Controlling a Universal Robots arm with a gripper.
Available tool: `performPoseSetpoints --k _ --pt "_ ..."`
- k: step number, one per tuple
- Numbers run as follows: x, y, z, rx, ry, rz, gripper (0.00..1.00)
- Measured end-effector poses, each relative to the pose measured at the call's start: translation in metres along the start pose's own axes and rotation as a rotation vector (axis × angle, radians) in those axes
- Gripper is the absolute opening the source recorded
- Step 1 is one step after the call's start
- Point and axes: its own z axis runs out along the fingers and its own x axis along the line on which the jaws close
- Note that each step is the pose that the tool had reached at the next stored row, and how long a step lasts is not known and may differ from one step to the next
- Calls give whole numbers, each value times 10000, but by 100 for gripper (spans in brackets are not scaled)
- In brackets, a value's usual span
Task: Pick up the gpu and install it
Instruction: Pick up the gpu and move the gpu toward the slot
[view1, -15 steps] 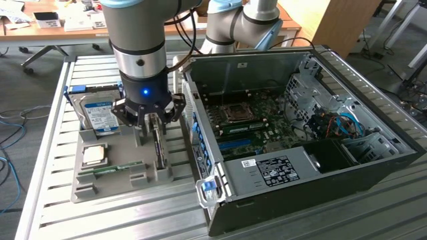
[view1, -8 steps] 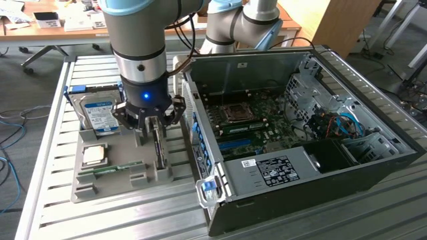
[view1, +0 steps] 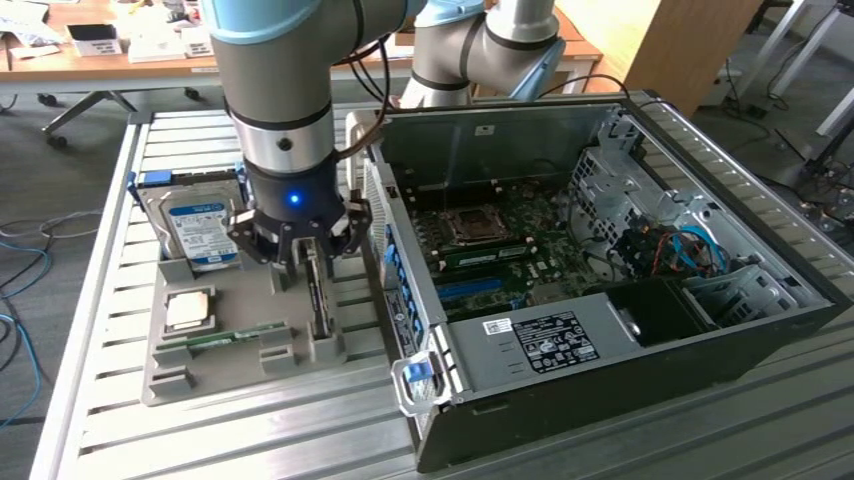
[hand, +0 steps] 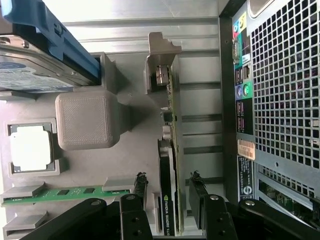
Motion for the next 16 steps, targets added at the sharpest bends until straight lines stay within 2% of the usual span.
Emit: performPoseSetpoints --k 5,10,16 --pt "1 -3 59 0 0 -1 47" --pt "1 -3 62 1 1 0 47" --pt "-1 -5 114 0 0 0 47"
